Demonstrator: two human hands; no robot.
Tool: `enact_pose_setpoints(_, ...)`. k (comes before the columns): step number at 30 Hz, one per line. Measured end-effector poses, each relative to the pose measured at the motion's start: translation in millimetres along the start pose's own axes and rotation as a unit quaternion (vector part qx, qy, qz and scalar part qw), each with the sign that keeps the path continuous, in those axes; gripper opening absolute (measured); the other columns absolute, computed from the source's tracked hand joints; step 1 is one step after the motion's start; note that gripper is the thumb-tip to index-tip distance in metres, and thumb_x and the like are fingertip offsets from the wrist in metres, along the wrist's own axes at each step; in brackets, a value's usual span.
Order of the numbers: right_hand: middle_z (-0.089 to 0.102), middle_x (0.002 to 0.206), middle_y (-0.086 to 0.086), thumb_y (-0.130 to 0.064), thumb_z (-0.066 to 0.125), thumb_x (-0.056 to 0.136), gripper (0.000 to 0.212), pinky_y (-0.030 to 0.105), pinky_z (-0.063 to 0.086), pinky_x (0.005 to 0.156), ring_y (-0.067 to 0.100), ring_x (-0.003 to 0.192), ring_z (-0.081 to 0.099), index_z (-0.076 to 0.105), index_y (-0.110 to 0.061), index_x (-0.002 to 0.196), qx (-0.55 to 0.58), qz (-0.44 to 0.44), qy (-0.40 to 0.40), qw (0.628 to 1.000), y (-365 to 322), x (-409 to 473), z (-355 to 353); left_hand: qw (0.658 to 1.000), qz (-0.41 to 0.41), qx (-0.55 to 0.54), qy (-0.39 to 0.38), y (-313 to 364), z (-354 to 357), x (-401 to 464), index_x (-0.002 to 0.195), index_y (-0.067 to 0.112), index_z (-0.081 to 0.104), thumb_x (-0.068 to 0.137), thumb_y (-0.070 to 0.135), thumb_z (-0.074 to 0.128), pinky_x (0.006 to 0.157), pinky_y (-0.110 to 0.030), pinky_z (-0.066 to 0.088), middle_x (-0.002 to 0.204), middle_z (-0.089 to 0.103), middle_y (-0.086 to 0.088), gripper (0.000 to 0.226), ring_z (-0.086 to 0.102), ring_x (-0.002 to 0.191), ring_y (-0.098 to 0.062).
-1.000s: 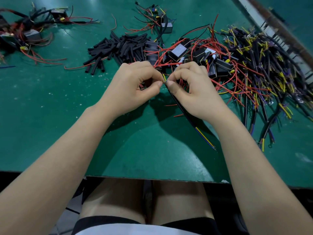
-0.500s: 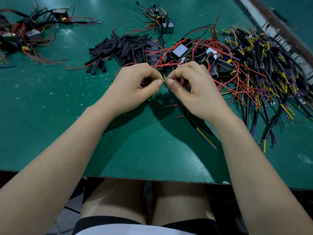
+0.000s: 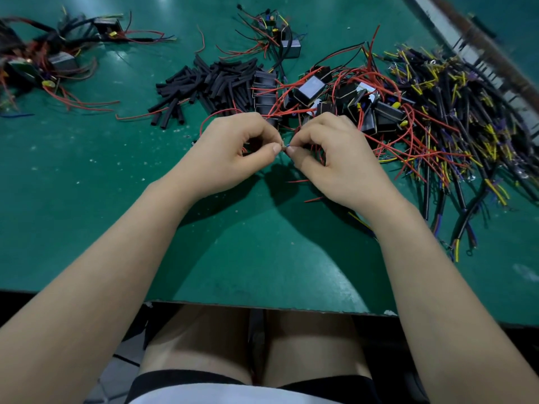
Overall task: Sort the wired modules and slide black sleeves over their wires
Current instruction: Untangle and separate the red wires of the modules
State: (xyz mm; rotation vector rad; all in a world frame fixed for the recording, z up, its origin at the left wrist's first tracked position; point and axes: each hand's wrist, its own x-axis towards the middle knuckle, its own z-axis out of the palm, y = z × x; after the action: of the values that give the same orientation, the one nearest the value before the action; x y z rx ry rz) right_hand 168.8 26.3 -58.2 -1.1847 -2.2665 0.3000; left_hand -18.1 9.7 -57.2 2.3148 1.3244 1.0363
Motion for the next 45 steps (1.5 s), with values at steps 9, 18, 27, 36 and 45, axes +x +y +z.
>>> enact_pose_setpoints(9,0.061,0.105,0.005,-0.019,0.059,0.087,0.014,0.039,0.039,0.080,0.030,0.102,0.049,0.069,-0.011,0.094,-0.078,-0.054,-0.023,0.995,0.7,-1.0,6.4,0.970,0.091,0.220,-0.044,2.5,-1.5,2.1,0.078,0.012,0.070,0.080,0.021,0.054,0.071,-0.043,0.037,0.074,0.063,-0.003,0.019,0.059,0.079,-0.026)
enact_pose_setpoints(18,0.059,0.103,0.003,-0.026,0.063,0.089,0.014,0.048,0.040,0.086,0.029,0.102,0.048,0.070,-0.016,0.096,-0.039,-0.019,0.005,0.999,3.4,-2.2,7.5,0.953,0.045,0.296,-0.044,4.3,7.5,0.4,0.086,0.014,0.070,0.083,0.030,0.043,0.078,-0.040,0.029,0.081,0.062,-0.001,0.032,0.056,0.087,-0.027)
enact_pose_setpoints(27,0.055,0.103,-0.001,-0.033,0.068,0.084,0.017,0.039,0.037,0.086,0.025,0.105,0.044,0.069,-0.020,0.095,-0.046,0.012,-0.009,0.999,3.0,-1.4,6.5,0.983,0.026,0.182,-0.012,-1.0,2.6,-3.4,0.088,0.015,0.069,0.085,0.028,0.050,0.081,-0.036,0.024,0.084,0.059,0.005,0.024,0.052,0.088,-0.022)
enact_pose_setpoints(36,0.057,0.106,-0.002,-0.026,0.062,0.087,0.011,0.042,0.037,0.090,0.024,0.107,0.045,0.068,-0.019,0.093,-0.058,0.011,-0.007,0.998,-2.6,-2.4,6.1,0.978,0.039,0.205,-0.009,2.1,1.1,-2.9,0.084,0.016,0.072,0.084,0.028,0.053,0.078,-0.034,0.022,0.081,0.064,0.002,0.023,0.053,0.086,-0.024)
enact_pose_setpoints(45,0.062,0.102,0.000,-0.025,0.064,0.083,0.013,0.033,0.030,0.078,0.026,0.109,0.047,0.070,-0.014,0.090,-0.080,-0.005,0.052,0.995,-8.2,-4.6,10.7,0.948,-0.023,0.305,0.082,9.8,15.0,-3.5,0.079,0.019,0.070,0.085,0.031,0.048,0.074,-0.033,0.020,0.078,0.067,0.002,0.025,0.053,0.087,-0.024)
